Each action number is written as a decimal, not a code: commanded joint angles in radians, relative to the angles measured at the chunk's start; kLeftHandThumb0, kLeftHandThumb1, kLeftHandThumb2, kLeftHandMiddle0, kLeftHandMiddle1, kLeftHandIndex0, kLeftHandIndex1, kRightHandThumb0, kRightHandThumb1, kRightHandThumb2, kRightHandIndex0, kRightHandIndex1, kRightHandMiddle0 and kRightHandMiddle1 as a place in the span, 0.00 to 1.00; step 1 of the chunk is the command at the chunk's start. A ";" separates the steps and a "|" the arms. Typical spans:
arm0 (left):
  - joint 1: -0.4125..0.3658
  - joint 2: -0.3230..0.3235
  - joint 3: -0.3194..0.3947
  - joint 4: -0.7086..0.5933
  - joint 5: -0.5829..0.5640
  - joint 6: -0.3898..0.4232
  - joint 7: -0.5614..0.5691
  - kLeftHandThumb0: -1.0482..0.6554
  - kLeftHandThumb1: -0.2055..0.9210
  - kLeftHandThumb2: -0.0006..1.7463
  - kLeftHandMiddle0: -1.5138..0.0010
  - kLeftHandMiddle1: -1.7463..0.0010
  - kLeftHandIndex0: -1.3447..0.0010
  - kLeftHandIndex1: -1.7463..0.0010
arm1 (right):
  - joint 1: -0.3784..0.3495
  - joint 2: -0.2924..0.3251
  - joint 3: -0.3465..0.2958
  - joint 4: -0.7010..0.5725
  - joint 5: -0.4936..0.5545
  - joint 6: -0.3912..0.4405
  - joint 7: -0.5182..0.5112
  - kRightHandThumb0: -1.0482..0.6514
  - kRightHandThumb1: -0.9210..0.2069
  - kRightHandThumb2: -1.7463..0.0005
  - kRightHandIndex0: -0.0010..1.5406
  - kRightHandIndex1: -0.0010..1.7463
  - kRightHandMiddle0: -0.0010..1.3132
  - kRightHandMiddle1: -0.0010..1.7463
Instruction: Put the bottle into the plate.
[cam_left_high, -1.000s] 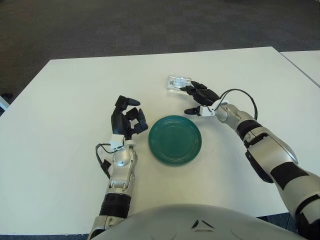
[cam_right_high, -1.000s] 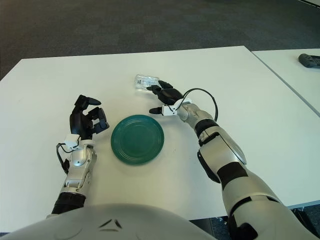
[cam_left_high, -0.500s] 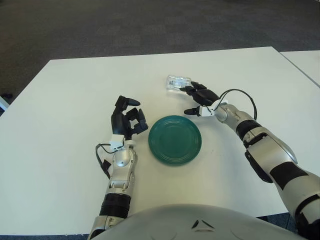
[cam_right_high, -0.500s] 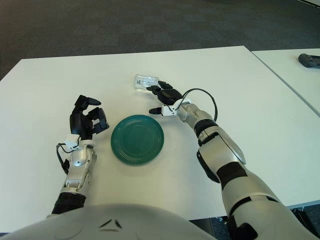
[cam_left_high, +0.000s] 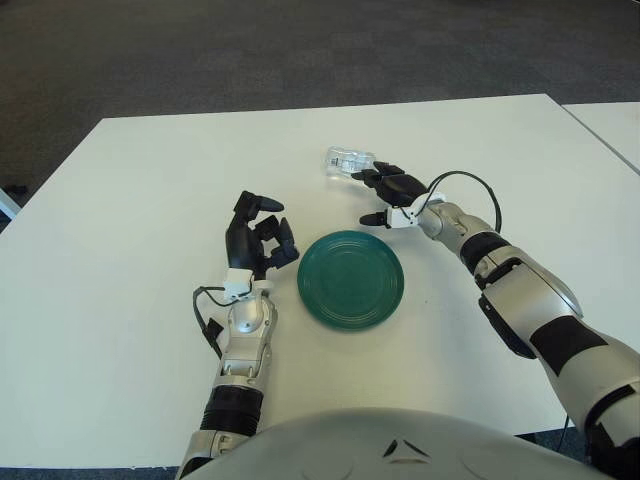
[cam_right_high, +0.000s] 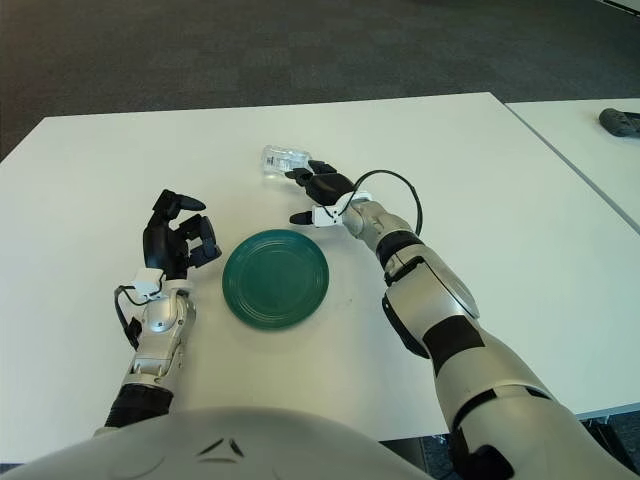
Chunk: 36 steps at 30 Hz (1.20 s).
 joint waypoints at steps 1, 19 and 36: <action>0.000 -0.062 -0.008 -0.005 0.006 -0.012 0.012 0.33 0.44 0.77 0.13 0.00 0.52 0.00 | 0.004 -0.005 0.008 0.006 -0.013 -0.001 0.010 0.00 0.00 0.67 0.04 0.00 0.00 0.19; -0.010 -0.060 -0.006 0.009 -0.005 -0.023 0.008 0.32 0.43 0.78 0.13 0.00 0.52 0.00 | 0.004 -0.016 0.030 0.011 -0.020 0.007 0.010 0.00 0.00 0.69 0.04 0.00 0.00 0.17; -0.032 -0.043 0.012 0.035 -0.020 -0.037 -0.001 0.32 0.42 0.78 0.13 0.00 0.52 0.00 | 0.009 -0.059 0.031 0.007 -0.013 -0.018 -0.002 0.00 0.00 0.68 0.04 0.00 0.00 0.16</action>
